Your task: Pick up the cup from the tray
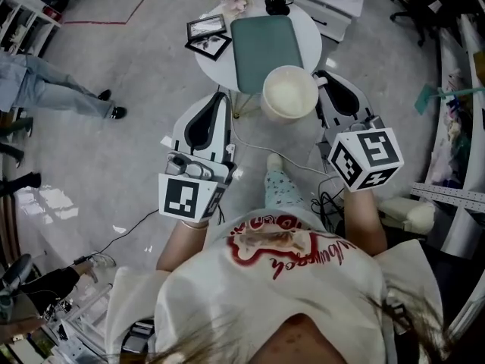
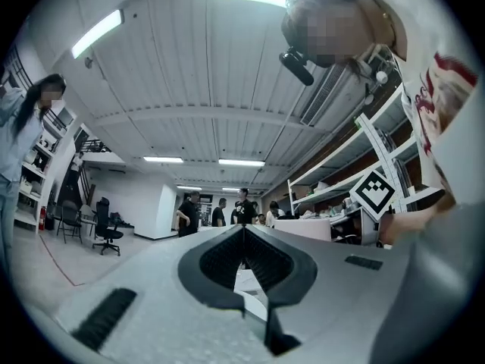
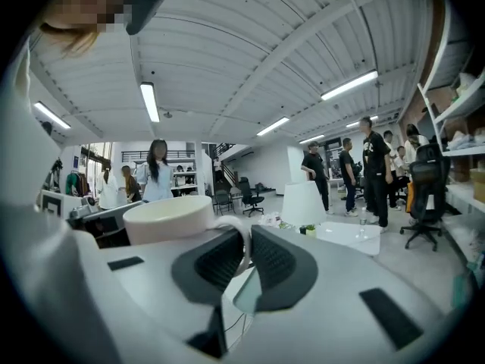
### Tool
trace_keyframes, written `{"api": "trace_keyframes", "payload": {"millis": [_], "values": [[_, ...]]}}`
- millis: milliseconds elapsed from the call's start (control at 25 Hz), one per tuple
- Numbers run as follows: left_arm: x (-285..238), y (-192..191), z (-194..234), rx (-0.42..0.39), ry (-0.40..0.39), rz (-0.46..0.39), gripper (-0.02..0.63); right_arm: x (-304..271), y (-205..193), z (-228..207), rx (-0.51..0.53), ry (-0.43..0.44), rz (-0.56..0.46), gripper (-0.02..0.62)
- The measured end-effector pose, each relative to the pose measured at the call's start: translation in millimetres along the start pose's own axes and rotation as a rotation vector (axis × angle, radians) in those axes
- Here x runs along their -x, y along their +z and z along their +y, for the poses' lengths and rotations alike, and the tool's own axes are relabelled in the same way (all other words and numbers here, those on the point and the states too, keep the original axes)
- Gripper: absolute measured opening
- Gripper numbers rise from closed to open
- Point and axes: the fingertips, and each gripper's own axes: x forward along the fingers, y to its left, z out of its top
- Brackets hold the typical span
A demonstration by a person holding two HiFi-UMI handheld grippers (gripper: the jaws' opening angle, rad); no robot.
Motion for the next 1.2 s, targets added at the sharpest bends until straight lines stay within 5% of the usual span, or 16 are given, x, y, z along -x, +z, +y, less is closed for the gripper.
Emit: {"api": "trace_keyframes", "payload": {"millis": [440,1200], "values": [[161,34,-73,0.019,-0.098,0.024,0.015,145,-44,126,-0.056,-0.064,0.0,0.046],[207,69,-135,0.012,-0.081,-0.021,0.015,228,-18,157,-0.021,-0.059,-0.104,0.046]]}}
